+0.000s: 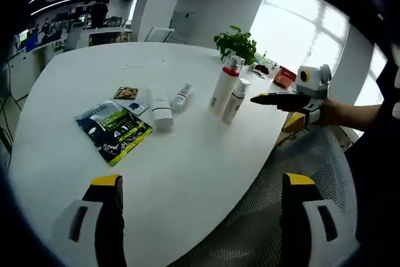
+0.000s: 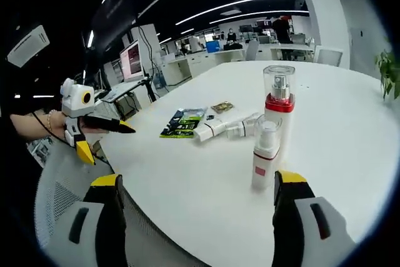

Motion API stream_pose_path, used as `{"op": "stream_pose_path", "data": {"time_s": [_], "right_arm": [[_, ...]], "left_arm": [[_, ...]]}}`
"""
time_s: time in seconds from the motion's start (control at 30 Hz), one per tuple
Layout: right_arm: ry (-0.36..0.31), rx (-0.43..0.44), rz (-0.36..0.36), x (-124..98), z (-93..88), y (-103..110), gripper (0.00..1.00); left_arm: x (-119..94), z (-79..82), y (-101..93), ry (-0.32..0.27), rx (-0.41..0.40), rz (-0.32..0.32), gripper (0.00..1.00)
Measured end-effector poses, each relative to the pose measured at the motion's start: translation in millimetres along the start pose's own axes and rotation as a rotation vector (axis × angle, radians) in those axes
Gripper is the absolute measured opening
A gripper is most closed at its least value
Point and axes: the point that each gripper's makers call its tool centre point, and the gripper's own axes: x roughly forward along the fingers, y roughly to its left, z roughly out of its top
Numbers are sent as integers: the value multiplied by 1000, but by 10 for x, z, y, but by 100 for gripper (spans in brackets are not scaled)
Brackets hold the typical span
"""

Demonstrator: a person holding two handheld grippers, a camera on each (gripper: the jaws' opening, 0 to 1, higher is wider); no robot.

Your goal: Arrange the skincare products in the storage area until every visible bottle or jar stands upright without overlapping.

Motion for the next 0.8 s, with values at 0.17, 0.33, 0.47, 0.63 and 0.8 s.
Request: {"op": "stream_pose_path", "data": {"time_s": [0.17, 0.33, 0.47, 0.63, 0.8], "right_arm": [[13, -3, 2, 2, -23, 11, 99], [1, 16, -7, -14, -4, -8, 99], [10, 6, 0, -12, -6, 21, 98], [14, 0, 1, -10, -11, 27, 98], [12, 12, 0, -11, -12, 20, 98]], "left_arm": [[-9, -4, -1, -2, -18, 1, 99], [-31, 90, 61, -58, -38, 22, 99], [0, 59, 94, -44, -45, 25, 99], [35, 88, 95, -39, -52, 24, 99], [94, 130, 131, -34, -45, 31, 99]]}}
